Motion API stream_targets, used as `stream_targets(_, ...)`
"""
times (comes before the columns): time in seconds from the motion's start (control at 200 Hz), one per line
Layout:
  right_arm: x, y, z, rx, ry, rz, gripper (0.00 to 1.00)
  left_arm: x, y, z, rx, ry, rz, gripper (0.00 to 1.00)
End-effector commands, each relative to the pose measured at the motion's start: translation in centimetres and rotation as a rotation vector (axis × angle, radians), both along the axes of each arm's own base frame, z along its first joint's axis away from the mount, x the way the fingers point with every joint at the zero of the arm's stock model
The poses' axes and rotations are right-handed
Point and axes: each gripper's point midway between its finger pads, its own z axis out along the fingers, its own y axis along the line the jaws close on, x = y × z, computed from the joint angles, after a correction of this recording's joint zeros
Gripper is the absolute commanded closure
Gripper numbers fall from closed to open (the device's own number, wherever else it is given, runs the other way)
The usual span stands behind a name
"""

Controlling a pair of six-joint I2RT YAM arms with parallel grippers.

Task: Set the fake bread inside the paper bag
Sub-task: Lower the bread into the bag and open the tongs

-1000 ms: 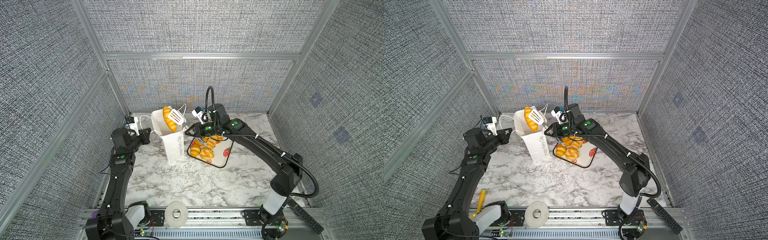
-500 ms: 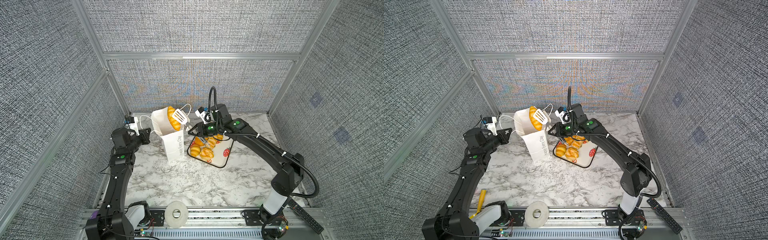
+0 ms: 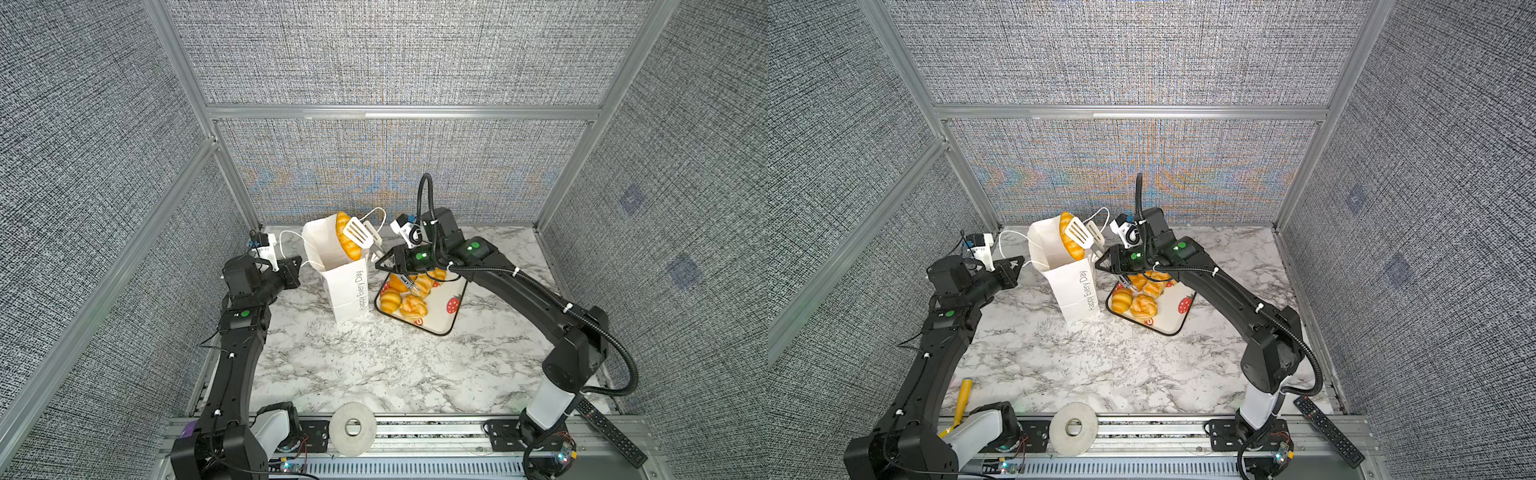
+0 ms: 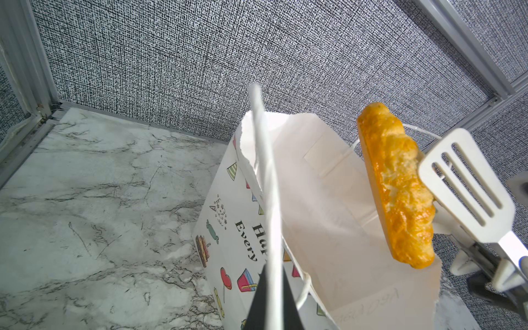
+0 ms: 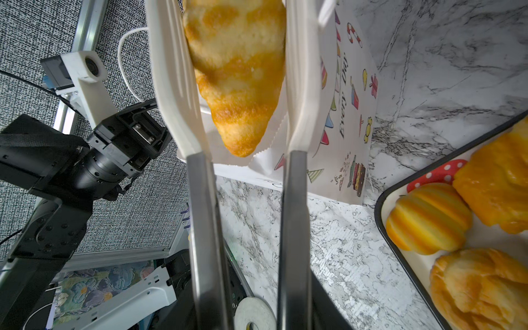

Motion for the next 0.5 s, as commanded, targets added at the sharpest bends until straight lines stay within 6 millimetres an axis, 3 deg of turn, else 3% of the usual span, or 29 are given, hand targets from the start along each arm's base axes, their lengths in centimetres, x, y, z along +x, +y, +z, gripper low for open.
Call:
stream_targets(0.0,0.07,0.17,0.62,0.022,-0.016,0.002,0.57,0.03,-0.11,0.35,0.006,-0.019,-0.008,1.00)
stream_targets(0.495,-0.10,0.17,1.15,0.031,-0.025,0.006,0.48,0.01,-0.13,0.49,0.006,-0.024,-0.011,1.00)
